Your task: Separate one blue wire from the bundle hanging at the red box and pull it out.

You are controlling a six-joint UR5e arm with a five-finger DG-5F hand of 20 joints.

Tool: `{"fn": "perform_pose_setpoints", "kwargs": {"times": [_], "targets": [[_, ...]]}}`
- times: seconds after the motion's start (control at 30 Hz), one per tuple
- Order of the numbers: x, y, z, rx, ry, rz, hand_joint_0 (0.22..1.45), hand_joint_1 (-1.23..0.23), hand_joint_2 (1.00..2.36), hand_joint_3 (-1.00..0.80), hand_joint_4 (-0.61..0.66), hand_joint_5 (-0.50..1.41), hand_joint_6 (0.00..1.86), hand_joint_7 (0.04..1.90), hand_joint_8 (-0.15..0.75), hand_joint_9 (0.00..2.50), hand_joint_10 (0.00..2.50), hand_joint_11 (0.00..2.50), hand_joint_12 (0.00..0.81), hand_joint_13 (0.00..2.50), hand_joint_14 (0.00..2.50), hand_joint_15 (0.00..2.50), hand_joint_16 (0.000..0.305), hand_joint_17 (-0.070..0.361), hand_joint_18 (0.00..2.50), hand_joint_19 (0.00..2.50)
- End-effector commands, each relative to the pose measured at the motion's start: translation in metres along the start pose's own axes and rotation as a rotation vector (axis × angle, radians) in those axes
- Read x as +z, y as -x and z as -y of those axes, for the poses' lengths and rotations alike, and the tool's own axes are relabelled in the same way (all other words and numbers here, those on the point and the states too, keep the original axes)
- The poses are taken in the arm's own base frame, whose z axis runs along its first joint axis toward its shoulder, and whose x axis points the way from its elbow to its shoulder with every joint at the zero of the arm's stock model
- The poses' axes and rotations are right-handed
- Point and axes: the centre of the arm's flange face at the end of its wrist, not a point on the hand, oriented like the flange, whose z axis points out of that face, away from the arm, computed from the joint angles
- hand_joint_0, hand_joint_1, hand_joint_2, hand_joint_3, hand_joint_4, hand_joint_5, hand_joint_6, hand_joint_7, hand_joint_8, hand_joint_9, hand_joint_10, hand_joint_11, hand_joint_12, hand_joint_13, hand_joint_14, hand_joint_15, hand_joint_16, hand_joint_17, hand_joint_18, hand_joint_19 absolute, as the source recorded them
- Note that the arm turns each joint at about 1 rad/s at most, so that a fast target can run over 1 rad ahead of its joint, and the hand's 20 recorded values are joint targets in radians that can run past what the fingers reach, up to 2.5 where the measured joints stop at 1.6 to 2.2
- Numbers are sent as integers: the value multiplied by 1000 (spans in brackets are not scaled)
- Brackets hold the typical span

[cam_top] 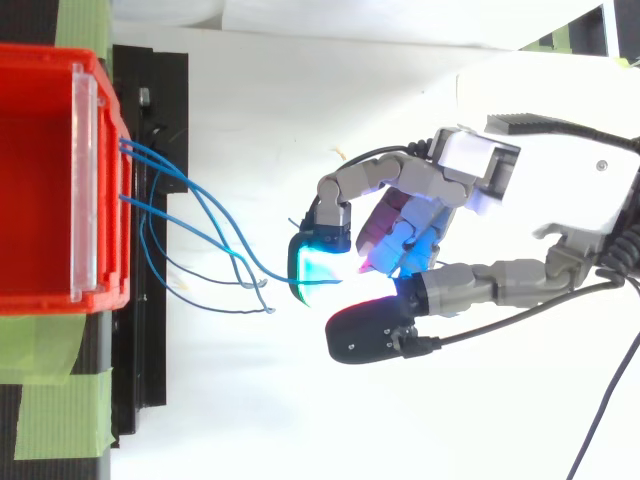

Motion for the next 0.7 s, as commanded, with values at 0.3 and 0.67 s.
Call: {"fn": "perform_pose_setpoints", "kwargs": {"times": [0.3,0.67], "targets": [[0,0,-1,-1,2,-3,562,-529,1003,-465,237,-178,697,1155,387,1197,22,1193,339,1563,5,1535,53,119,768,620],[2,1,-4,-67,9,3,568,-471,1000,-500,230,-173,700,1155,388,1209,22,1177,331,1563,7,1522,53,119,770,623]]}}
